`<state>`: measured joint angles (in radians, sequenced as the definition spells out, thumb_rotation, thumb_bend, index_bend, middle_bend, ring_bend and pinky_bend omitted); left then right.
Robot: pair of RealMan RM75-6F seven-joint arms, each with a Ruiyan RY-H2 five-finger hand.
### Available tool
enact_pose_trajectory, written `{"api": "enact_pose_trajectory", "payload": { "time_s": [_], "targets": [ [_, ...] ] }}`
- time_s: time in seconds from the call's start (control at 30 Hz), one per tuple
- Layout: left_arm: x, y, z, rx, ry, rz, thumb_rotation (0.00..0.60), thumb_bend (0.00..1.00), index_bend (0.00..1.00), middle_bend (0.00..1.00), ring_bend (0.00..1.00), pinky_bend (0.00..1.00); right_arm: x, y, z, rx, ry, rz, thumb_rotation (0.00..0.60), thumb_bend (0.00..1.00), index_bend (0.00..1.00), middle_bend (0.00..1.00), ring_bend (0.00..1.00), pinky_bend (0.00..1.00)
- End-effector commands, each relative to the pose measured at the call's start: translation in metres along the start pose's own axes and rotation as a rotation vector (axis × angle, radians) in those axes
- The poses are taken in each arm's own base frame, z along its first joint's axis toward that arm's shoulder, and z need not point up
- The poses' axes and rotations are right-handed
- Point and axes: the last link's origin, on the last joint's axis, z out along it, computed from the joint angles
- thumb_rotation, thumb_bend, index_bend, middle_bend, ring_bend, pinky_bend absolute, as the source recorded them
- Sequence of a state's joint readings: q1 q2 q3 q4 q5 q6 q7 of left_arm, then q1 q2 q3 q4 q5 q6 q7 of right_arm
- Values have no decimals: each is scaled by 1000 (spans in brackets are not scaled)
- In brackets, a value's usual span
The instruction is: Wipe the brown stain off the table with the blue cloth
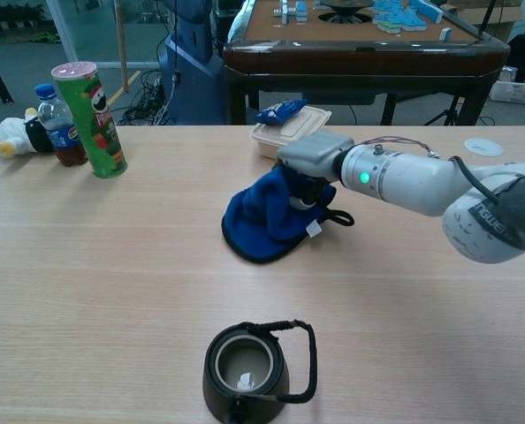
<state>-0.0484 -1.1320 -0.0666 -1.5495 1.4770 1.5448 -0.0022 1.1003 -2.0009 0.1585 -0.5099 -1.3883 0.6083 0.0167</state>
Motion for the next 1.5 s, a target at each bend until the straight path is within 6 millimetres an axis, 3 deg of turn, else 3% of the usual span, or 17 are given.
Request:
{"api": "enact_pose_trajectory", "payload": {
  "time_s": [0.03,0.2,0.43,0.63,0.8,1.0,1.2,1.5],
  "targets": [
    [0,0,0,1,1,0,600,293,341,235,188,167,5,6,4,-40,16,21,600,697,666,633,599,775],
    [0,-1,0,4,1,1,600,292,341,235,188,167,4,1,7,-43,12,29,600,697,666,633,599,775],
    [0,-1,0,6,-3,3,600,292,341,235,188,167,-6,-31,5,56,-25,52,600,697,667,634,599,775],
    [-1,-1,1,5,-4,3,600,292,341,235,188,167,-7,-57,-9,179,-15,119,600,697,669,634,601,775],
    [-2,1,2,-4,-8,1,600,293,341,235,188,167,3,-59,-25,249,13,207,600,696,670,634,602,776],
    [-3,3,4,-14,-8,0,600,292,341,235,188,167,26,-32,-49,261,100,218,600,697,669,634,602,777],
    [-3,4,4,-18,-7,-1,600,292,341,235,188,167,41,14,-76,175,183,163,600,697,669,634,602,777],
    [-4,5,5,-24,-10,-2,600,293,341,235,188,167,22,77,-113,5,122,95,600,680,669,630,602,776]
  ]
}}
